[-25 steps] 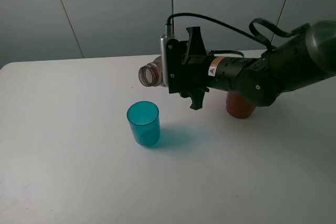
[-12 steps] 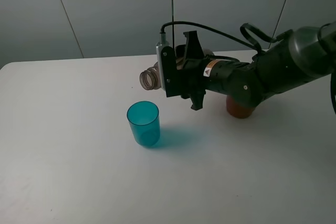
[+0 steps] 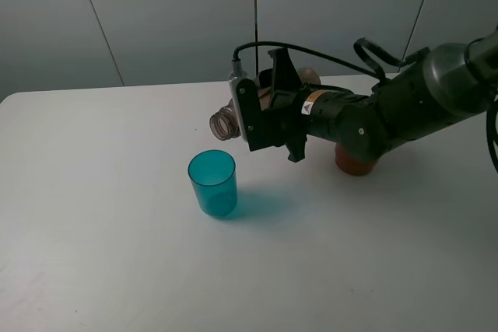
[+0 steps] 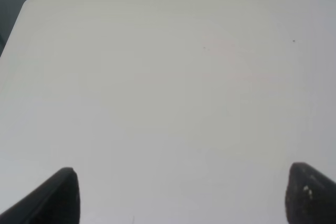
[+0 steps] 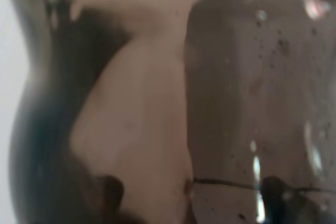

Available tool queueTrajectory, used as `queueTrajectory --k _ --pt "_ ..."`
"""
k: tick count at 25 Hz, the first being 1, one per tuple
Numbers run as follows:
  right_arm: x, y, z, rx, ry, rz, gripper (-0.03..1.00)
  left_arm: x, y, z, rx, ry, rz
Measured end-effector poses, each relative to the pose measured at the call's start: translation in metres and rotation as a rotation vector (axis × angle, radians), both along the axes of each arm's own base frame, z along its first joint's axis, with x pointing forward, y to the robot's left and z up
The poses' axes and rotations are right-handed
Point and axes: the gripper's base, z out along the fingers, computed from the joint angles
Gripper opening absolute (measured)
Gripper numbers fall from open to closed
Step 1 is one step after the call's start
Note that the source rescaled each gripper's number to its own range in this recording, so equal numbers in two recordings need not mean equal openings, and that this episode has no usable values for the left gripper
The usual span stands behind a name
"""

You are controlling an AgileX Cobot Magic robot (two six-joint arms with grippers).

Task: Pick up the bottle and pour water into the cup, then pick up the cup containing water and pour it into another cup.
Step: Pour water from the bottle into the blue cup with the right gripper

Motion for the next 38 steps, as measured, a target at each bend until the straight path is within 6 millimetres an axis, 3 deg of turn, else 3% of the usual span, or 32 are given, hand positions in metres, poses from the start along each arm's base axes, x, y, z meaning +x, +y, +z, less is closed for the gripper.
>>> queueTrajectory --k 38 --pt "0.006 0.004 0.011 -0.087 -0.175 0.069 0.0 0.0 0.0 0.0 -0.005 0.0 0.003"
